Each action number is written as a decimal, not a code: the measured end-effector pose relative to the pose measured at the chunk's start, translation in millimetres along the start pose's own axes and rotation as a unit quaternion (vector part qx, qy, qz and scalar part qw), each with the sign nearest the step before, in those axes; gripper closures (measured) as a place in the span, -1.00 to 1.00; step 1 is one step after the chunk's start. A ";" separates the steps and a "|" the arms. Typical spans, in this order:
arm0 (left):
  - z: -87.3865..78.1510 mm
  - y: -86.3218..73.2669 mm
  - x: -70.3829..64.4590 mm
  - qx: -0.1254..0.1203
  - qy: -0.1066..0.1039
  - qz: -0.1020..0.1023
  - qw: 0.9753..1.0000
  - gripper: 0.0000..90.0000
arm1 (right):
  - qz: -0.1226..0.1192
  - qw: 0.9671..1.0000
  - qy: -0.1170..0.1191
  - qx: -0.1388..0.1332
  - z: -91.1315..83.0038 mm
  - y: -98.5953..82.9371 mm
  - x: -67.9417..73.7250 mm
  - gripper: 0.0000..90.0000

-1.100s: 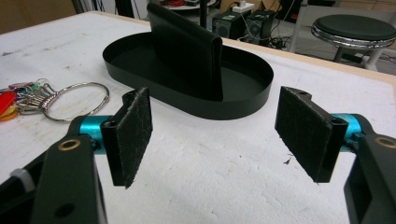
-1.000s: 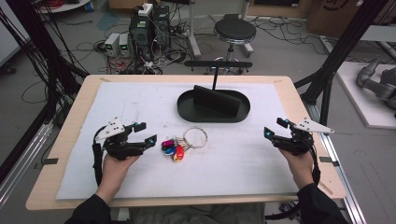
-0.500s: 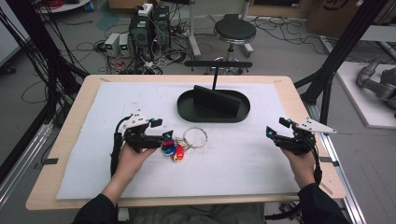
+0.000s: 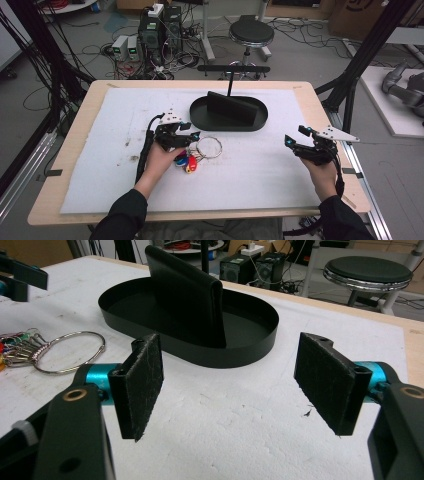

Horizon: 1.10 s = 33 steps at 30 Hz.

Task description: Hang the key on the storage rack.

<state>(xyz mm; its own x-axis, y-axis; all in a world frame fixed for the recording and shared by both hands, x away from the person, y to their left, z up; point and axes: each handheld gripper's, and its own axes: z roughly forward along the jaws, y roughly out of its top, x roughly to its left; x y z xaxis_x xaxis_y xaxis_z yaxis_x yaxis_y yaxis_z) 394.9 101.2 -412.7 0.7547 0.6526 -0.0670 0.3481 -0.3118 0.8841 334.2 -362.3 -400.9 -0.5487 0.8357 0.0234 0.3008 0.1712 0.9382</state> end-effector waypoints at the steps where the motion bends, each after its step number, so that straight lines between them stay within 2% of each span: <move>1: 4.2 0.9 0.6 0.010 0.003 0.007 1.000 0.06 | 0.000 1.000 0.001 0.001 0.0 0.0 0.0 -0.37; 4: 10.8 0.6 1.4 0.018 0.005 0.009 1.000 0.13 | -0.002 1.000 0.001 0.001 0.5 -0.1 -0.2 -0.37; 6: 21.0 0.6 3.0 0.042 0.003 0.009 0.999 0.14 | -0.002 1.000 0.001 0.001 0.9 -0.2 -0.1 -0.37; 8: 24.6 -0.1 3.2 0.049 0.003 0.007 0.999 0.16 | -0.002 1.000 0.001 0.002 0.9 -0.2 -0.2 -0.37; 14: 43.3 -0.4 2.8 0.105 0.011 0.007 0.994 0.20 | -0.002 1.000 0.001 0.002 1.0 -0.3 -0.7 -0.37; 18: 50.3 -0.9 2.4 0.120 0.013 0.006 0.993 0.29 | 0.000 1.000 0.002 0.002 1.1 -0.4 -0.5 -0.37; 21: 54.9 -3.8 2.7 0.140 0.020 0.011 0.990 0.32 | 0.000 1.000 0.003 0.002 0.9 -0.4 -1.0 -0.37; 25: 54.9 -3.9 3.0 0.140 0.026 0.013 0.990 0.40 | 0.000 1.000 0.003 0.002 0.7 -0.5 -1.3 -0.37; 27: 54.9 -3.8 2.3 0.142 0.031 0.021 0.989 0.43 | 0.000 1.000 0.003 0.002 0.7 -0.6 -1.3 -0.37; 29: 54.9 -3.9 1.7 0.140 0.032 0.024 0.989 0.59 | 0.000 1.000 0.003 0.001 0.7 -0.5 -1.3 -0.37; 31: 55.3 -3.4 0.1 0.143 0.029 0.037 0.989 0.64 | -0.001 1.000 0.003 0.001 0.7 -0.5 -1.5 -0.37; 33: 56.1 -3.2 -2.9 0.144 0.026 0.045 0.988 0.80 | -0.001 1.000 0.002 0.002 0.8 -0.6 -1.7 -0.37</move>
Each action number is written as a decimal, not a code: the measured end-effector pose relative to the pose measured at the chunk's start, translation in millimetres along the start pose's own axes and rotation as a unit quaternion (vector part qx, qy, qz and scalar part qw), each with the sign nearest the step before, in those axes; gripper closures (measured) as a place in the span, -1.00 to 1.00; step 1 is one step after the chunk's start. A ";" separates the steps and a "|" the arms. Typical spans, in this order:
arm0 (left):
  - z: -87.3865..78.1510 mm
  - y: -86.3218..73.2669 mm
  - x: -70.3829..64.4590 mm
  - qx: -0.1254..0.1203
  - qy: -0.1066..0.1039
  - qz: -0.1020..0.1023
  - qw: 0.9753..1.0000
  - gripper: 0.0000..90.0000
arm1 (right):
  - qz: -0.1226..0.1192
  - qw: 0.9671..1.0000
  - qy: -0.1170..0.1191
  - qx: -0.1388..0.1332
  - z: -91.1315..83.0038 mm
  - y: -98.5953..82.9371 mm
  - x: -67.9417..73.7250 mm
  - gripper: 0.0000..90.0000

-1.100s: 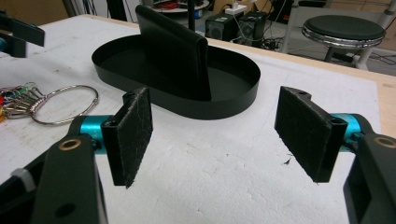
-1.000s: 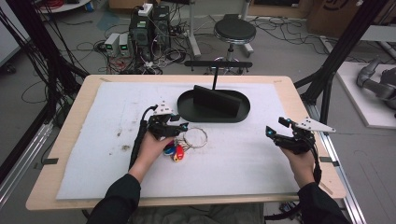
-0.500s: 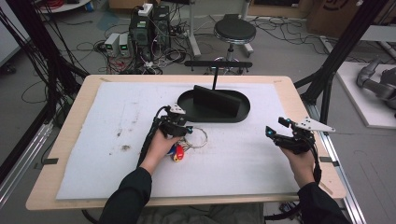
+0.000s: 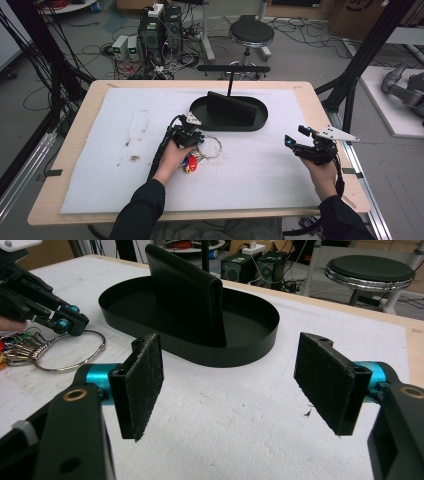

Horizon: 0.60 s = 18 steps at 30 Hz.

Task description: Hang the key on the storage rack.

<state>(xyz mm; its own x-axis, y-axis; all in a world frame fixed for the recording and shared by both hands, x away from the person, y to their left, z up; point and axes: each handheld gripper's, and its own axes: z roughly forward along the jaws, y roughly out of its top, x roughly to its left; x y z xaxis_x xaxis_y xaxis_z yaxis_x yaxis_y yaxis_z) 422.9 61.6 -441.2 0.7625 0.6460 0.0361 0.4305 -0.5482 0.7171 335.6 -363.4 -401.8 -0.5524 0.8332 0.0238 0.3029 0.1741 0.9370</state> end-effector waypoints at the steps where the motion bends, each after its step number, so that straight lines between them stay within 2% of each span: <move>1: 0.0 0.5 -1.2 0.002 0.002 0.005 1.000 0.89 | 0.000 1.000 0.000 0.000 -0.1 0.0 -0.2 -0.37; 3: 0.3 0.9 -2.4 0.002 0.004 0.010 1.000 0.89 | 0.000 1.000 0.001 -0.001 -0.1 -0.1 -0.2 -0.37; 10: -3.6 0.4 -0.3 -0.017 -0.008 0.001 1.000 0.92 | 0.002 1.000 0.000 -0.002 -1.3 -0.4 -1.0 -0.37; 13: -9.0 1.5 0.0 -0.035 -0.015 -0.001 0.999 0.92 | 0.002 1.000 -0.001 -0.005 -1.9 -0.4 -1.6 -0.37; 15: -13.7 2.7 -0.6 -0.042 -0.017 0.006 0.999 0.92 | 0.004 1.000 -0.001 -0.004 -2.6 -0.4 -1.5 -0.37; 18: -25.7 5.3 -4.6 -0.074 -0.023 0.012 0.997 0.92 | 0.004 1.000 -0.002 -0.006 -3.4 -0.6 -2.2 -0.37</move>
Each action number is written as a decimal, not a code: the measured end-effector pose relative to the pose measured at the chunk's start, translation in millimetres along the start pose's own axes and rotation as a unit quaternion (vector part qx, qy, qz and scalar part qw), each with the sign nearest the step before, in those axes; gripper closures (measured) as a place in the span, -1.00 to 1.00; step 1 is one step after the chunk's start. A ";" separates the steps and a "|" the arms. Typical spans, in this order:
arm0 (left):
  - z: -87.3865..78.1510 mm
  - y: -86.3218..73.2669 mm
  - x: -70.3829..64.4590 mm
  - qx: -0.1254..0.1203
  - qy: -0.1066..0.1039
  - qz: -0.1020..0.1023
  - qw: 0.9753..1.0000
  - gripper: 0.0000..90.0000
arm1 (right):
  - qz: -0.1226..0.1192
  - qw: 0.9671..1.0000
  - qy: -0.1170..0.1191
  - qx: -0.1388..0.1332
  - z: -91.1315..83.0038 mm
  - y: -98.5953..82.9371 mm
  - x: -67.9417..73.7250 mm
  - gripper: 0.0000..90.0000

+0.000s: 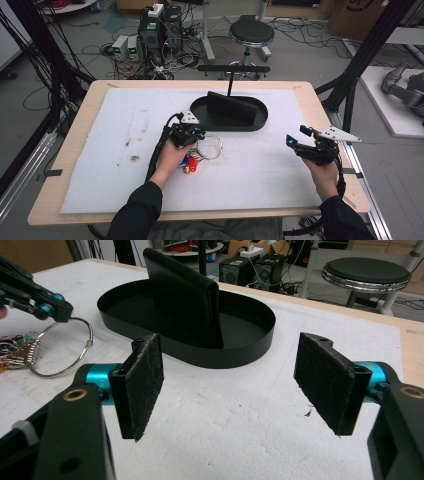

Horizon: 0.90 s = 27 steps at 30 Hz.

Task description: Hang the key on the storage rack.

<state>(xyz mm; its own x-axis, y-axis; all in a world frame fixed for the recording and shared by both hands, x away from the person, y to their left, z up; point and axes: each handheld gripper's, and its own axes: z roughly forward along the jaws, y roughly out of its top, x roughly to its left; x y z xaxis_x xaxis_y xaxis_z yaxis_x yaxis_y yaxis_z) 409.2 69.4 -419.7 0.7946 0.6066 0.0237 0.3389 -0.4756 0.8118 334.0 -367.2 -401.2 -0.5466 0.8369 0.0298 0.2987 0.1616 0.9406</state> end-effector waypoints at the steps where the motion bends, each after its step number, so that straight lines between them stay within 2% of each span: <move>1: 0.0 0.0 0.0 0.000 0.000 0.000 1.000 0.92 | 0.000 1.000 0.000 0.000 0.0 0.0 0.0 -0.37; 4: -10.5 2.7 -6.5 -0.018 -0.004 0.012 1.000 0.92 | -0.001 1.000 -0.001 -0.003 -0.6 0.1 0.0 -0.37; 7: -16.0 3.0 -11.0 -0.032 -0.007 0.016 0.999 0.92 | -0.001 1.000 0.000 -0.003 -0.9 0.2 0.4 -0.37; 12: -28.7 4.3 -22.0 -0.048 -0.014 0.044 0.998 0.92 | -0.002 1.000 -0.001 -0.005 -1.1 0.3 0.5 -0.37; 20: -41.5 -1.3 -37.8 -0.080 -0.040 0.056 0.994 0.92 | -0.004 1.000 -0.001 -0.007 -1.4 0.5 0.6 -0.37; 27: -41.9 -5.4 -40.5 -0.083 -0.055 0.054 0.994 0.91 | -0.003 1.000 0.000 -0.007 -1.4 0.7 1.2 -0.37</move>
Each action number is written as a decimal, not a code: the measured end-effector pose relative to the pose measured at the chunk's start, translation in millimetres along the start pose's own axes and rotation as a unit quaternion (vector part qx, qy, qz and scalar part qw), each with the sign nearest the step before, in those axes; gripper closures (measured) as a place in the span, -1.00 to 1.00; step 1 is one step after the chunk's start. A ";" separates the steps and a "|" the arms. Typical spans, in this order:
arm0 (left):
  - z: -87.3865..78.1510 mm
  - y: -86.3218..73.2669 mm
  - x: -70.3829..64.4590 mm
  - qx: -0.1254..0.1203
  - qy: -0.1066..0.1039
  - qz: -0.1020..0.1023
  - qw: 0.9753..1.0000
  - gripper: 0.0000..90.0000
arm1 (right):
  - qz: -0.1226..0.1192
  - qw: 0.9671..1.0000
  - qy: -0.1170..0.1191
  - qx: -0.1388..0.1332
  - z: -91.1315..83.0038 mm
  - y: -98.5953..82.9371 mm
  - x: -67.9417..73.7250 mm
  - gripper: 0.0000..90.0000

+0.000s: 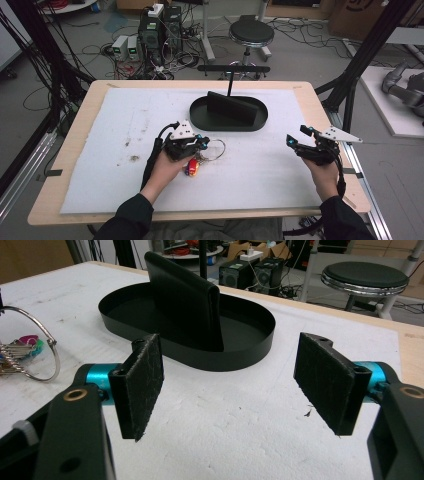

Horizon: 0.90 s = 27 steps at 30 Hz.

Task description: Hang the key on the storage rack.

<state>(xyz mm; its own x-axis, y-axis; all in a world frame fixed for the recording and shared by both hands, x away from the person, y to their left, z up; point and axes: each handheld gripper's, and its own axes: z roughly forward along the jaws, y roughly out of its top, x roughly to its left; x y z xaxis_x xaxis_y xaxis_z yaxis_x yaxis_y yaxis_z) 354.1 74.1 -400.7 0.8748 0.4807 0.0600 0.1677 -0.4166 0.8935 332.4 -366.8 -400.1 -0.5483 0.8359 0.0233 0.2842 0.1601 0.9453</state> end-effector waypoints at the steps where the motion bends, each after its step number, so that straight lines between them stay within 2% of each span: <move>1: -0.2 -0.4 0.2 -0.001 -0.001 0.002 1.000 0.91 | 0.000 1.000 -0.001 0.000 -0.1 0.0 0.1 -0.37; 8: 0.3 -1.9 0.5 -0.006 -0.016 -0.002 1.000 0.90 | 0.001 1.000 0.000 0.001 0.0 0.0 -0.3 -0.37; 11: 2.3 -3.6 1.2 0.006 -0.026 -0.002 1.000 0.85 | 0.002 1.000 0.001 0.001 0.2 -0.1 -0.3 -0.37; 13: 6.5 -6.4 0.8 0.024 -0.028 0.000 0.999 0.80 | 0.002 1.000 0.001 0.002 0.4 -0.1 -0.1 -0.37; 17: 7.1 -7.8 2.3 0.022 -0.028 -0.001 0.999 0.85 | 0.002 1.000 0.002 0.002 0.5 -0.1 0.1 -0.37; 22: 6.7 -9.1 4.4 0.015 -0.040 -0.009 0.999 0.92 | 0.001 1.000 0.002 0.001 0.4 -0.2 -0.7 -0.37; 27: 4.6 -7.9 4.2 0.005 -0.040 0.000 0.999 0.93 | 0.003 1.000 0.003 0.002 0.5 -0.4 -1.0 -0.37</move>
<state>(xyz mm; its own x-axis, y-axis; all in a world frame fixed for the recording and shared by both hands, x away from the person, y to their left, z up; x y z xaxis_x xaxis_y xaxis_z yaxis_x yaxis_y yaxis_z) 358.6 75.9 -409.5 0.9080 0.4183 0.0232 0.1728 -0.4245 0.8888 333.2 -367.4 -400.6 -0.5510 0.8339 0.0305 0.2904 0.1573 0.9439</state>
